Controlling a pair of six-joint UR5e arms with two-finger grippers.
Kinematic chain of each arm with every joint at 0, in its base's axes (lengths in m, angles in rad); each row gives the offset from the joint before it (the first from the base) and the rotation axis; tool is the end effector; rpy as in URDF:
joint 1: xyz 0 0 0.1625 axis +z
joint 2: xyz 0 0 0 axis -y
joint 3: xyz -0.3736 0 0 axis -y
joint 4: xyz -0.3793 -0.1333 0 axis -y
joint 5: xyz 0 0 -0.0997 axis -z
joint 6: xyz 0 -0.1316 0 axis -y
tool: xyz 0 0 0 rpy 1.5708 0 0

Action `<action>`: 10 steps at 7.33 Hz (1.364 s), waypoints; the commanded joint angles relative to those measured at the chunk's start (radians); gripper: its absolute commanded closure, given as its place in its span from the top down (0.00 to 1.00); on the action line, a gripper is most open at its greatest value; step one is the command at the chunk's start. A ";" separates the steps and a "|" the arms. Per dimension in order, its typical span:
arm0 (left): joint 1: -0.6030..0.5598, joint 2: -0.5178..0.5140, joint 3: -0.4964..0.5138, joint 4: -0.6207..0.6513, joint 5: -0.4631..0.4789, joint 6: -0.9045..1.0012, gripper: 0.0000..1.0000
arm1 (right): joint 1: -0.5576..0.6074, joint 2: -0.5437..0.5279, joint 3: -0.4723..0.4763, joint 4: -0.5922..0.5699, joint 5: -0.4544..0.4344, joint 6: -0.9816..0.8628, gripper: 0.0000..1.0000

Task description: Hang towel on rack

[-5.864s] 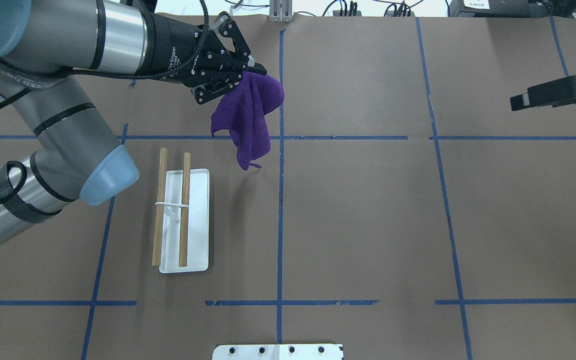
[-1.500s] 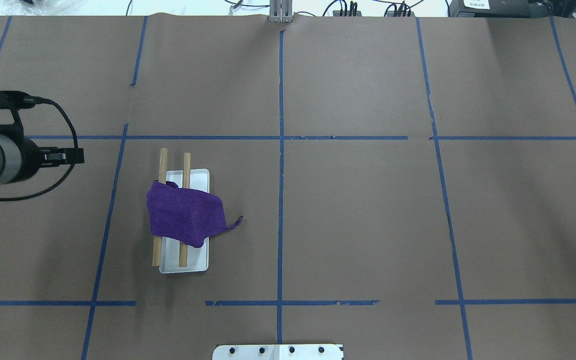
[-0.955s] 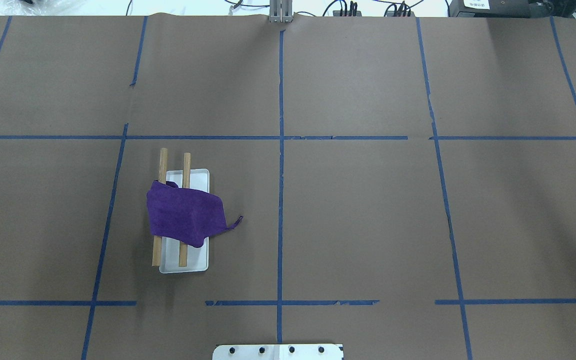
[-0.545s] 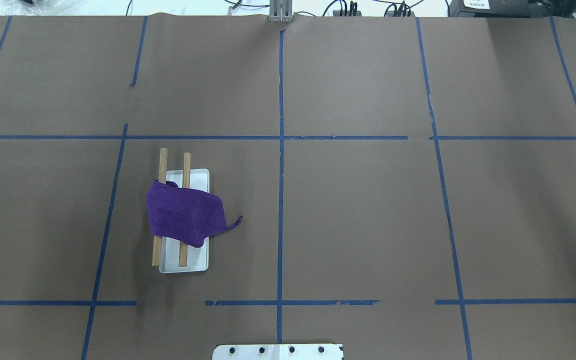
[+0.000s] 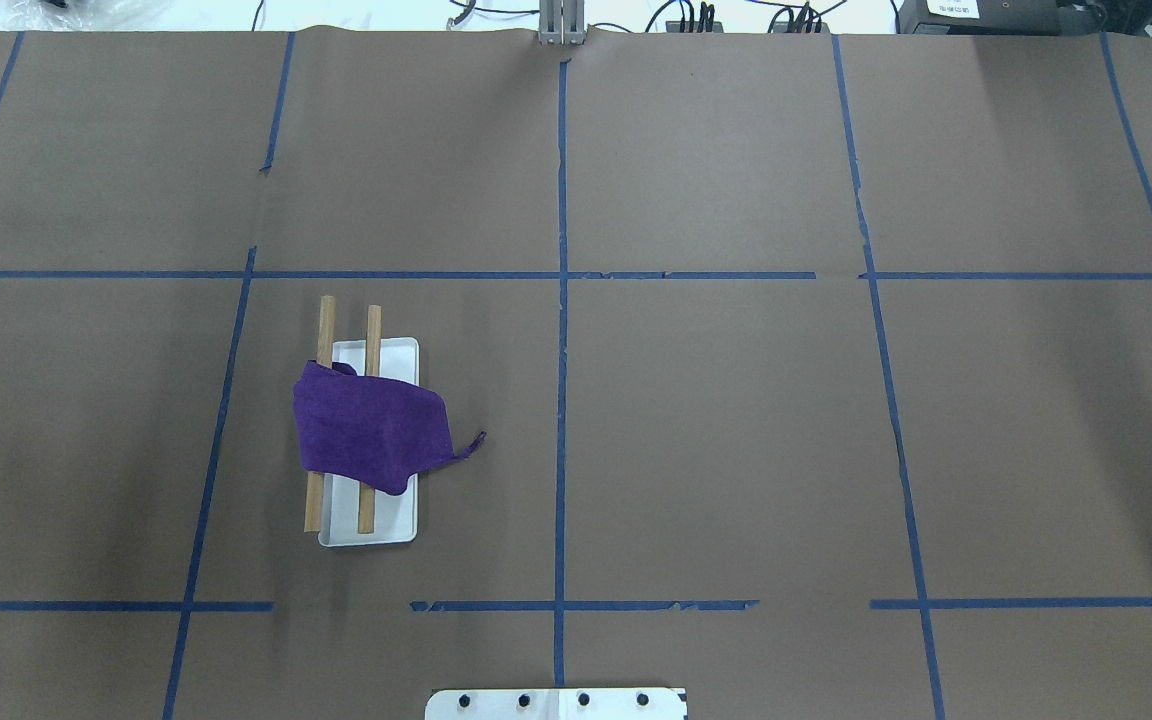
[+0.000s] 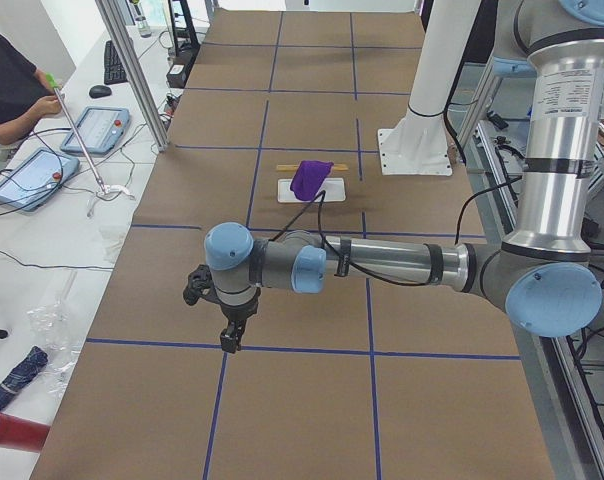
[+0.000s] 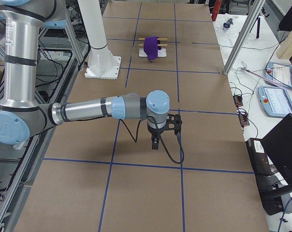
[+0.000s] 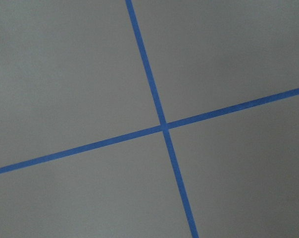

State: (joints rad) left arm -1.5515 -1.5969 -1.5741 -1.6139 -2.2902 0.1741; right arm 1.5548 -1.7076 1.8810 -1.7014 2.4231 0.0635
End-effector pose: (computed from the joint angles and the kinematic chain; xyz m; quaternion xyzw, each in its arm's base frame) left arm -0.0370 -0.4963 0.6163 0.0610 0.3481 0.1030 0.9298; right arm 0.0274 -0.4265 0.5494 0.0030 -0.4137 0.0128 0.9103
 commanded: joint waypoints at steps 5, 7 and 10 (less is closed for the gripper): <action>-0.007 -0.012 -0.040 0.117 -0.003 -0.045 1.00 | 0.019 0.003 -0.057 0.002 -0.051 -0.004 1.00; -0.007 -0.012 -0.052 0.115 -0.003 -0.047 1.00 | 0.036 0.002 -0.084 0.047 -0.073 -0.004 1.00; -0.010 -0.014 -0.058 0.115 -0.003 -0.047 1.00 | 0.074 0.014 -0.243 0.246 -0.050 -0.027 1.00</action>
State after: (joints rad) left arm -1.5601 -1.6096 -1.6311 -1.4987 -2.2933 0.1275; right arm 1.6223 -1.6956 1.6765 -1.5070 2.3623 0.0412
